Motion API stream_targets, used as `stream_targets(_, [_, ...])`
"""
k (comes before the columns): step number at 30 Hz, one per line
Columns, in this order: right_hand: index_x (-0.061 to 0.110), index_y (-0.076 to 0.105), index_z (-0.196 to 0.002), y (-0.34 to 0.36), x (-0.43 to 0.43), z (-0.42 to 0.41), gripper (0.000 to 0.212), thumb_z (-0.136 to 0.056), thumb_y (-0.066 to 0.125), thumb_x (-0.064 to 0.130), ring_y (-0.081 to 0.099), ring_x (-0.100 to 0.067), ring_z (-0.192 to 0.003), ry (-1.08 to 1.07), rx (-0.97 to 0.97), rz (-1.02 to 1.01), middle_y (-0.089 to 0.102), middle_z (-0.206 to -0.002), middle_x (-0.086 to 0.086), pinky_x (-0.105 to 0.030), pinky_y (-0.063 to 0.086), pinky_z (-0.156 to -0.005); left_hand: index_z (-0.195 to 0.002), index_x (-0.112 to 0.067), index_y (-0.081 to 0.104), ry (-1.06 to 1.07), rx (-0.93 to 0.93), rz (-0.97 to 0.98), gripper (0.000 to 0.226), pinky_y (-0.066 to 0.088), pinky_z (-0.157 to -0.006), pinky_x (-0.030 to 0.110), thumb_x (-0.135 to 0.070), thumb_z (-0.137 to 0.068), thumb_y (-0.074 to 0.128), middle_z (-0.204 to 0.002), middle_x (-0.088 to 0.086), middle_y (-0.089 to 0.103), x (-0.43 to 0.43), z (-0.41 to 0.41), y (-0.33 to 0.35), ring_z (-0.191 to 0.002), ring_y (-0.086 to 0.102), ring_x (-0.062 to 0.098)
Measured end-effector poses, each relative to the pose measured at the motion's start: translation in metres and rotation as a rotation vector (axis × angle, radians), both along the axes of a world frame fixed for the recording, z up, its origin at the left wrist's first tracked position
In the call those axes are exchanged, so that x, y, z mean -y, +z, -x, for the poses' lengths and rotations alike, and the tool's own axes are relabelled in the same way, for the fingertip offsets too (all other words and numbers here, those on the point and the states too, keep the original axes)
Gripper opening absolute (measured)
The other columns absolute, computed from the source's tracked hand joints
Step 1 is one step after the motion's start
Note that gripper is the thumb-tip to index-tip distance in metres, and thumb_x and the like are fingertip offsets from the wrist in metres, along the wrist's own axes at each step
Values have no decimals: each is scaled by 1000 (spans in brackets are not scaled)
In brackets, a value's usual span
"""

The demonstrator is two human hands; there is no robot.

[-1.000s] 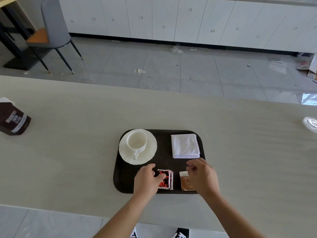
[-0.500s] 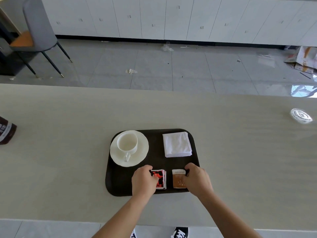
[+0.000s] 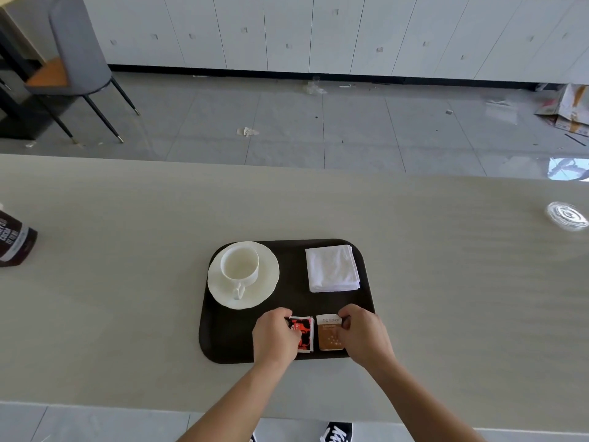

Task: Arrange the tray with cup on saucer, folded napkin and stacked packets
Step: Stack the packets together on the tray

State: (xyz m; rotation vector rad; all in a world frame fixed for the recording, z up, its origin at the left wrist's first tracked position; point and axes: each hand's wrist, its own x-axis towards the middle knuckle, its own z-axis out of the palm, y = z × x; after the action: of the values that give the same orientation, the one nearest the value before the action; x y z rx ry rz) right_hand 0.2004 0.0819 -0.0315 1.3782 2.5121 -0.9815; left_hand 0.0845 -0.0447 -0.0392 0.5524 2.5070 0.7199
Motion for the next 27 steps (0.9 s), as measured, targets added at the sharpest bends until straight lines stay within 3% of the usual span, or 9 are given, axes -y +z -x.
stream_targets(9, [24, 63, -110, -5, 3, -4, 25, -86, 65, 15, 61, -11, -82, -34, -28, 63, 65, -89, 7, -23, 51, -62, -128, -17, 60, -21, -24, 10, 46, 52, -93, 28, -17, -84, 73, -118, 1, 67, -1, -6, 0, -108, 62, 14])
stream_targets(21, [25, 64, -115, -5, 0, -5, 36, -86, 59, 5, 59, -11, -82, 90, -22, 53, 62, -94, 6, -14, 39, -53, -132, -19, 57, -85, -61, 36, 45, 50, -86, 23, -19, -88, 67, -117, 2, 61, -3, -9, 1, -104, 62, 15])
stream_targets(27, [30, 65, -118, -2, -1, -2, 38, -86, 62, 9, 62, -17, -95, 129, -27, 74, 64, -107, 1, -25, 56, -67, -127, -24, 61, -121, -57, 12, 40, 41, -76, 13, -21, -87, 68, -112, -2, 60, 1, -7, 0, -97, 61, 11])
